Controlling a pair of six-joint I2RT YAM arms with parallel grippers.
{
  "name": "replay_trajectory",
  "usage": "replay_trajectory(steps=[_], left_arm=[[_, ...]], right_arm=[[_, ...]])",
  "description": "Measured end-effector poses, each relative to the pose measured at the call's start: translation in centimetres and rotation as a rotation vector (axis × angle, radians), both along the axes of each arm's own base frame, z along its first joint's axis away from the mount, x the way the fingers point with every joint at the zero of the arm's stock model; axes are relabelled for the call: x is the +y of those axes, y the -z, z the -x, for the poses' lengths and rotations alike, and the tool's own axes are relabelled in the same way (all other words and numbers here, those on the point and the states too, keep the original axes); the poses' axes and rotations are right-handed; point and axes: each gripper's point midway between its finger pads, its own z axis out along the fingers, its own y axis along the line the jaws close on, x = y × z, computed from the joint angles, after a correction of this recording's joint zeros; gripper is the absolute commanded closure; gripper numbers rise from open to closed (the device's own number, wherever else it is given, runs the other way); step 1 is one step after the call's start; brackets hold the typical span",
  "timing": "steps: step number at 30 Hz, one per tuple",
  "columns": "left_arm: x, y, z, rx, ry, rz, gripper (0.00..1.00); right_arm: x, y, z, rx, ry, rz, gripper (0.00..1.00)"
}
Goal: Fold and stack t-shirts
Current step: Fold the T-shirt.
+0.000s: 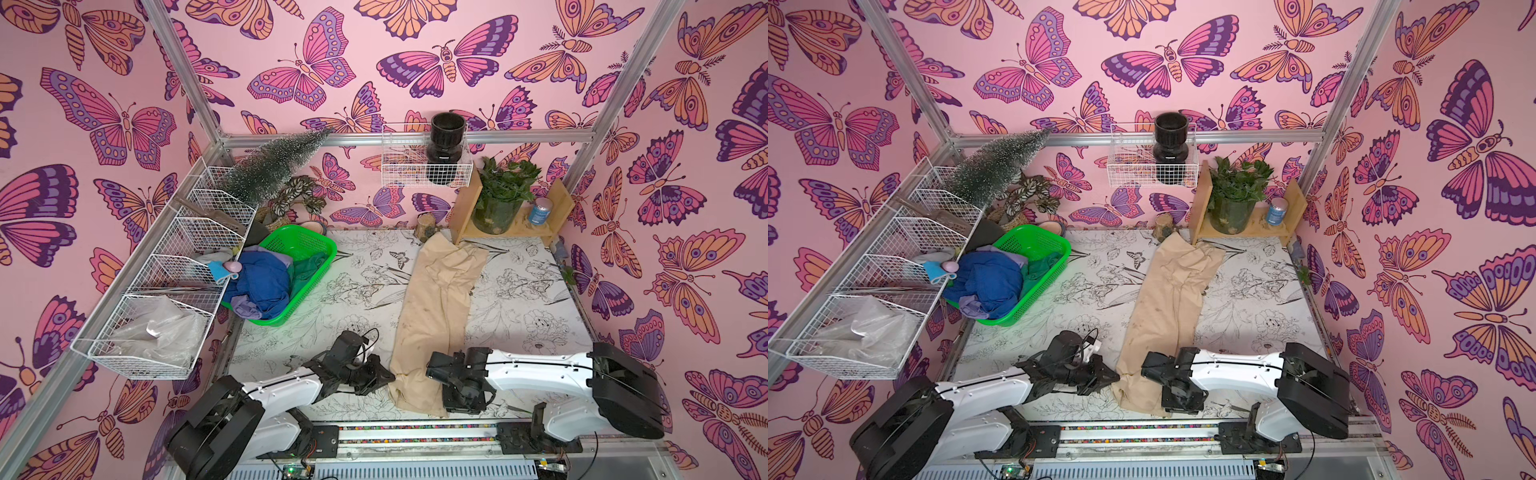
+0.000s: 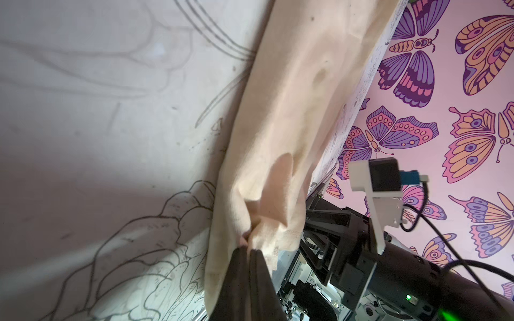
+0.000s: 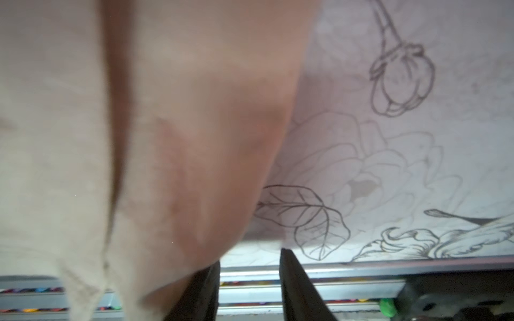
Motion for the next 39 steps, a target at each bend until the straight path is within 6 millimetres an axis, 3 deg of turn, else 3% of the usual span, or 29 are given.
replay_trajectory(steps=[4,8,16,23,34,39], left_arm=[[0.1,0.2,0.1,0.003,0.000,-0.003,1.00],[0.2,0.3,0.2,0.006,0.000,-0.005,1.00],[0.2,0.4,0.3,0.007,0.000,-0.005,1.00],[0.2,0.0,0.3,-0.005,0.002,0.001,1.00],[0.2,0.1,0.3,-0.012,0.009,-0.002,1.00],[0.2,0.1,0.3,-0.018,0.013,-0.003,1.00]], right_arm=[[1.9,-2.5,-1.3,-0.059,-0.010,-0.058,0.50],[1.9,-4.0,-1.7,-0.097,-0.018,-0.096,0.49],[-0.1,-0.9,-0.8,-0.045,-0.022,0.015,0.49],[-0.3,1.2,-0.3,0.002,-0.024,0.083,0.49],[2.7,-1.9,-1.1,-0.045,-0.038,-0.032,0.48],[2.8,-1.8,-1.1,-0.042,-0.039,-0.030,0.48]])
